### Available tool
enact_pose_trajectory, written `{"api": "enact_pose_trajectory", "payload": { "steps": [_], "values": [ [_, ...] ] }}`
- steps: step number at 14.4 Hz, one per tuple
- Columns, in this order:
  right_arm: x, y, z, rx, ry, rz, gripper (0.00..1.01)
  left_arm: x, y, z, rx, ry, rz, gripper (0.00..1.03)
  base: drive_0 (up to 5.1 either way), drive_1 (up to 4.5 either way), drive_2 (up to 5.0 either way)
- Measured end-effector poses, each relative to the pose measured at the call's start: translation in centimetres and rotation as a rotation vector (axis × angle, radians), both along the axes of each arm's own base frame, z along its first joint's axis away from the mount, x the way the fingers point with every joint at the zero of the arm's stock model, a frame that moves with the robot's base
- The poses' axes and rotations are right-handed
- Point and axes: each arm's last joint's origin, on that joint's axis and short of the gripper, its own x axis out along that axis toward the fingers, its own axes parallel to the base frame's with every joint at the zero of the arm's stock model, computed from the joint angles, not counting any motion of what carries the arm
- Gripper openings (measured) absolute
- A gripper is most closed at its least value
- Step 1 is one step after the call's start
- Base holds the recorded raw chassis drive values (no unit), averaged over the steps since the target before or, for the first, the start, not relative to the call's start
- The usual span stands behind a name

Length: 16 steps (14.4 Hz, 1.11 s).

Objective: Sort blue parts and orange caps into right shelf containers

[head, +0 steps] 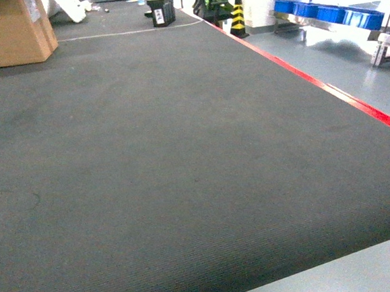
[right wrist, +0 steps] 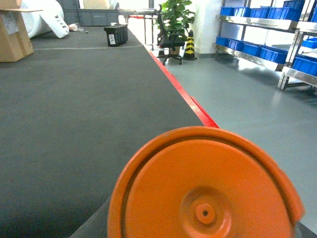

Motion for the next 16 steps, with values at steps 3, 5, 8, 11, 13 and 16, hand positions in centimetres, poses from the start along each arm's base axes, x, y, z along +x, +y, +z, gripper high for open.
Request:
{"api": "enact_pose_trajectory", "payload": {
  "steps": [3,5,8,11,13,16],
  "values": [
    [0.0,0.0,0.0,0.0,0.0,0.0,0.45,0.0,0.0,0.0,0.0,0.0,0.0,0.42,-1.6,-1.57,-1.6],
    [0.0,0.0,0.0,0.0,0.0,0.0,0.45,0.0,0.0,0.0,0.0,0.0,0.0,0.42,-1.6,-1.61,-1.6],
    [0.0,0.0,0.0,0.0,0.0,0.0,0.45,0.0,0.0,0.0,0.0,0.0,0.0,0.42,-1.5,-1.47,-1.5],
    [0.0,0.0,0.0,0.0,0.0,0.0,0.45,0.0,0.0,0.0,0.0,0.0,0.0,0.42,-1.6,-1.59,-1.6],
    [0.0,0.0,0.0,0.0,0.0,0.0,0.45,0.0,0.0,0.0,0.0,0.0,0.0,0.42,-1.6,-1.64,-1.6],
    [0.0,0.0,0.0,0.0,0.0,0.0,0.45,0.0,0.0,0.0,0.0,0.0,0.0,0.42,-1.5,-1.47,-1.5]
  ]
}}
